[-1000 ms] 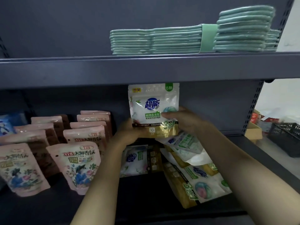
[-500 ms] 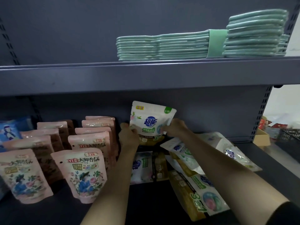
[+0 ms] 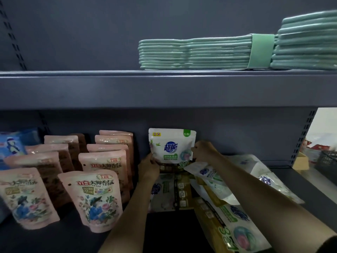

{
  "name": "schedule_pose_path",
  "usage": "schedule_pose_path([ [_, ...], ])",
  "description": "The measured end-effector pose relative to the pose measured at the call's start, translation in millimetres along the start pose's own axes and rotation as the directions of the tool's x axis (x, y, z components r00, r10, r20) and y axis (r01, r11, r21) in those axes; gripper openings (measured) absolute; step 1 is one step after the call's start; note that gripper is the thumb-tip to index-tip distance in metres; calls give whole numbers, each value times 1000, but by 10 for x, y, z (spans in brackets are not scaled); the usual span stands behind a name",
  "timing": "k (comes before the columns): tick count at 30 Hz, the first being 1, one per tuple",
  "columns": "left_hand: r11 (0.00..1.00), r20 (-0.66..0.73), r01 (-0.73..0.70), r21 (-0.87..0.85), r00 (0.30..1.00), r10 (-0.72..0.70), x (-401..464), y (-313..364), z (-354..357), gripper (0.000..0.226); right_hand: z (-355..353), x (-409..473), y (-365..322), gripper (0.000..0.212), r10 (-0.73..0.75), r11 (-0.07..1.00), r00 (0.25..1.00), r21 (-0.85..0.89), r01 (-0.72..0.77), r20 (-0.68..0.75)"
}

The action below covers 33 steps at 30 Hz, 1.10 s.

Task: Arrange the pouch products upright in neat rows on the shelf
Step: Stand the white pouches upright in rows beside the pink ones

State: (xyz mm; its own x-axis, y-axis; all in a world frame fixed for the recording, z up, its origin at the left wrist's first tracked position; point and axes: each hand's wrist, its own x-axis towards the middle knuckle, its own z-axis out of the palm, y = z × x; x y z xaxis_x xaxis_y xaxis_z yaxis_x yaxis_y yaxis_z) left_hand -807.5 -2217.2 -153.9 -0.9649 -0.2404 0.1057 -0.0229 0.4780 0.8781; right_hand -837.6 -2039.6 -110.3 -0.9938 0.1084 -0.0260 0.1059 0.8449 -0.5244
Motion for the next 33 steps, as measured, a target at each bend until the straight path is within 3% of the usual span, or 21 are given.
schedule_pose_path([
  [4,1000,-11,0,0,1000,0,-100,54,6,47,-43,26,17,27,14,1000,998,20,-16,66],
  [11,1000,-7,-4,17,1000,5,-209,89,-8,50,-28,89,50,18,-9,1000,1000,-19,9,-11],
  [18,1000,137,-12,15,991,10,-200,104,-84,54,-90,36,64,28,-47,989,999,-141,49,19],
  [22,999,208,1,40,978,-9,-220,117,-110,50,-116,-25,81,37,-61,977,997,-209,50,-44],
  [25,1000,218,-7,30,976,0,-273,154,-100,44,-168,-197,0,27,-91,975,985,-215,58,-144],
  [27,1000,196,-25,19,980,21,-295,180,-101,41,-163,-374,-98,20,-204,946,964,-288,150,-168],
  [29,997,157,-73,25,985,68,-324,228,-120,35,-119,-574,-194,23,-392,869,919,-346,353,-46],
  [31,993,130,-114,0,985,113,-385,309,-157,30,-17,-745,-268,27,-537,770,827,-304,561,167],
  [33,989,100,-147,-20,984,148,-429,388,-201,31,121,-889,-333,30,-579,688,732,-268,675,359],
])
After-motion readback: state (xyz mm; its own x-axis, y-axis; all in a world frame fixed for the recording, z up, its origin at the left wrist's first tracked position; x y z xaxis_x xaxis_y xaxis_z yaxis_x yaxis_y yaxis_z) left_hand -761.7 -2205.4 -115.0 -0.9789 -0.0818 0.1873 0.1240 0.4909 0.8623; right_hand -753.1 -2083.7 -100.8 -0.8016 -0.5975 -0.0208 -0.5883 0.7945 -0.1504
